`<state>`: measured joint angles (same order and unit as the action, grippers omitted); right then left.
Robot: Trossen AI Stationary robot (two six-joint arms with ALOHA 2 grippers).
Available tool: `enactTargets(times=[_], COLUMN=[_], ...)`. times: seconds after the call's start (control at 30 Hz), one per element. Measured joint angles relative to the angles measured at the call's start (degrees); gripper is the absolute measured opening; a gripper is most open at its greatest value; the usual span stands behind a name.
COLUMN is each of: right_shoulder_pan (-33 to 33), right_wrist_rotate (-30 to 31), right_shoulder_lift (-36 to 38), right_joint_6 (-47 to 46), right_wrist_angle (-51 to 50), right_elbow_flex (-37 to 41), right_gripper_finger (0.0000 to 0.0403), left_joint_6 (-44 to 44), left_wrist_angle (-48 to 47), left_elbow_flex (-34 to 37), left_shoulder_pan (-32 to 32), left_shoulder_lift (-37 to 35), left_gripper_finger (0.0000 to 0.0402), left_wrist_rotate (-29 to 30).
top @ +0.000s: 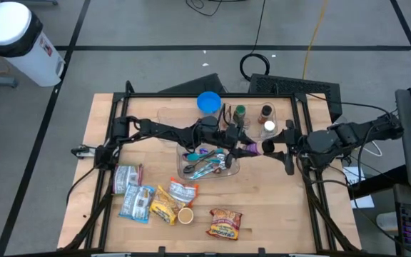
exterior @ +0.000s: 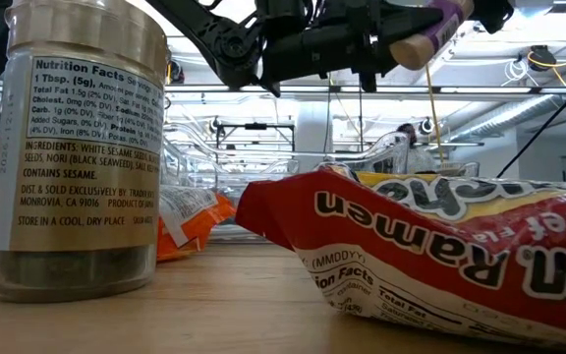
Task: Pick & Place Food Item
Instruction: Put the violet seasoning bottle into the top right transparent bin
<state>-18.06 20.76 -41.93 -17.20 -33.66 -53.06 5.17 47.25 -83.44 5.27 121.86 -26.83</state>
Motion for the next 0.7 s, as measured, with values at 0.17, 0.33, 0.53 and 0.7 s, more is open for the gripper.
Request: enactTargets(times=[0.17,0.33,0.53,0.7], right_shoulder_pan=[0.00,-0.05,0.00,1.32], right_wrist_rotate=[-1.07,-2.62,-1.96,-1.77], right_shoulder_lift=[-0.35,-0.54,-0.85,-2.23], right_joint_6=[-0.36,-0.17,-0.34,2.11], right_wrist_angle=[0.37,1.87,2.43,5.46], right_elbow_flex=[0.00,0.03,0.20,0.10], right_gripper_finger=[0.0192,0.0192,0.0192,0.0192], left_joint_6=[-0.22,5.32,8.37,2.05], left_wrist_angle=[0.02,-2.09,-21.66,-41.87], left_elbow_flex=[0.03,0.02,-0.43,-0.28], left_shoulder_pan=[-0.74,-0.06,3.37,4.76], left_shoulder_lift=[0.00,-1.66,-14.19,-23.79], left_gripper_finger=[0.0205,0.0256,0.0296,0.0308], left_wrist_rotate=[0.28,-2.16,-4.09,-2.05])
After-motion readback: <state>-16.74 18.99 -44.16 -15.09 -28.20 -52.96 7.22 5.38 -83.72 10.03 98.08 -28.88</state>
